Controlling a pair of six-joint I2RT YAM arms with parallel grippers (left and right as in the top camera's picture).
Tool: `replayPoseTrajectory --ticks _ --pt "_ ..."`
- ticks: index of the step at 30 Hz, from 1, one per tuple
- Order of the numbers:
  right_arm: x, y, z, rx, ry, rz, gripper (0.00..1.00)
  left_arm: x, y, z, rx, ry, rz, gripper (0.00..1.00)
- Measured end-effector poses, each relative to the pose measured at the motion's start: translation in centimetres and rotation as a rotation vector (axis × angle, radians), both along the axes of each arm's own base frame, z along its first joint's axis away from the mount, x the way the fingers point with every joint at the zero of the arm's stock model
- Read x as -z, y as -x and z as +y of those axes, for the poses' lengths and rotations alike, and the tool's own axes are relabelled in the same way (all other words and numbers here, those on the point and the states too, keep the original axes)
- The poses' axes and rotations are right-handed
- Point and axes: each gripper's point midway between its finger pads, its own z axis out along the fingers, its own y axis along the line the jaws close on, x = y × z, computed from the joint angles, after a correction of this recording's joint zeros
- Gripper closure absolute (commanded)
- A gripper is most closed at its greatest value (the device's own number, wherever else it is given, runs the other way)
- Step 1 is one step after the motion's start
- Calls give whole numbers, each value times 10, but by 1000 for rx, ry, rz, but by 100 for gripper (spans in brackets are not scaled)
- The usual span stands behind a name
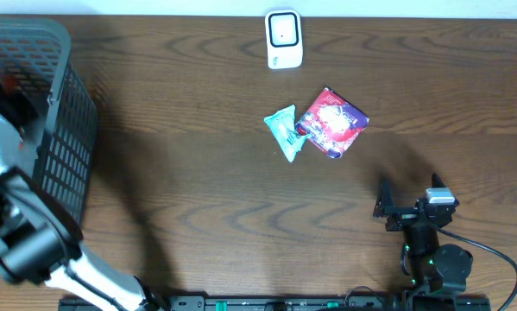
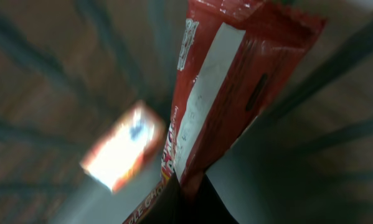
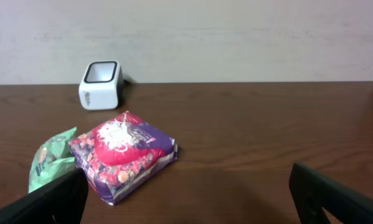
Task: Scan the item barcode
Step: 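Grasp the red-orange packet in the basket with the left gripper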
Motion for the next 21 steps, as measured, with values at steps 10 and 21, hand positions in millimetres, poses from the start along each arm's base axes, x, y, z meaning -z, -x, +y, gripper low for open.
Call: replayPoseTrajectory --ticks 10,21 --pt "0 0 0 0 0 0 1 -176 -17 -39 73 29 -527 93" --pt "0 0 0 0 0 -1 1 -281 21 -168 194 657 -802 93"
